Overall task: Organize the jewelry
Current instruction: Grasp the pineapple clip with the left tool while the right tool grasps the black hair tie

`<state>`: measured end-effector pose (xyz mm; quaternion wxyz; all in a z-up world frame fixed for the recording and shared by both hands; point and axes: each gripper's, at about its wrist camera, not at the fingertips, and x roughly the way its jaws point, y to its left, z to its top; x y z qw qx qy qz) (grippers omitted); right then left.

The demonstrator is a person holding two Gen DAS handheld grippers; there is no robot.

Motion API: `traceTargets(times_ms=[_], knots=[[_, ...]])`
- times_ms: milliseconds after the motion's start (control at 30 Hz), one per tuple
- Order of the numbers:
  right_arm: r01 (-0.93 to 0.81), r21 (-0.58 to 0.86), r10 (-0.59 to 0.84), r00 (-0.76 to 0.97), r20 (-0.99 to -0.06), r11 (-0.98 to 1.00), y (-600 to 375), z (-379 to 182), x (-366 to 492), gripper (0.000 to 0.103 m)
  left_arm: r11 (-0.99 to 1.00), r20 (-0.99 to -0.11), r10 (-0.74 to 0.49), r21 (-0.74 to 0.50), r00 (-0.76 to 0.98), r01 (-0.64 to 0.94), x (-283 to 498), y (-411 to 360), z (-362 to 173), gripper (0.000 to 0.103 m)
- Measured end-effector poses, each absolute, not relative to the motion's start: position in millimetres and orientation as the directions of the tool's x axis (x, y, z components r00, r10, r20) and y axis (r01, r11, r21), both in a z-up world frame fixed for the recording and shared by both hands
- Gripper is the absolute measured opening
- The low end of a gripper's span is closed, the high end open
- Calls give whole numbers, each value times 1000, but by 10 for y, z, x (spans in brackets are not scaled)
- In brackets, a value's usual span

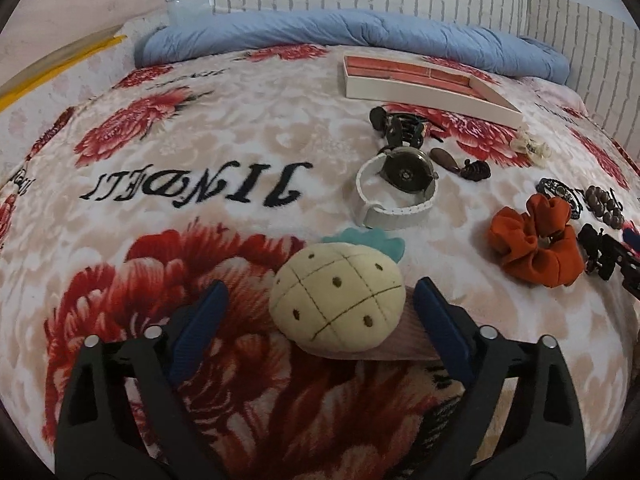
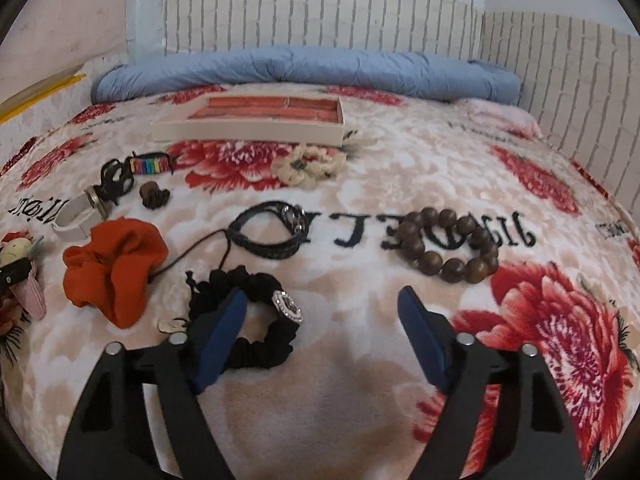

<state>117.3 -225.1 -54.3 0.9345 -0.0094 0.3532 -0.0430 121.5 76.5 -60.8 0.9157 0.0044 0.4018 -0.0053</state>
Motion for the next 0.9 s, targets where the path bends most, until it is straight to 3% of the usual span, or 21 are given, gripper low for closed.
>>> traceTargets(times_ms=[100, 233, 667, 900], knots=[[68, -25, -66, 711, -700, 997, -2282, -616, 1255, 62, 999, -746, -18, 5, 666, 32, 1256, 739, -627, 82], [47, -15, -43, 679, -733, 999, -2258, -686, 1325, 57, 999, -766, -34, -1, 642, 52, 1336, 713, -671, 77], [-31, 17, 33, 665, -747, 999, -2196, -678, 1340, 22, 997, -766, -71, -39, 639, 64, 1383, 735, -672, 57], [-51, 37, 62, 672, -738, 998, -2208, -635, 1315, 16, 998, -758, -52, -16, 650, 61, 1357, 716, -653, 55]])
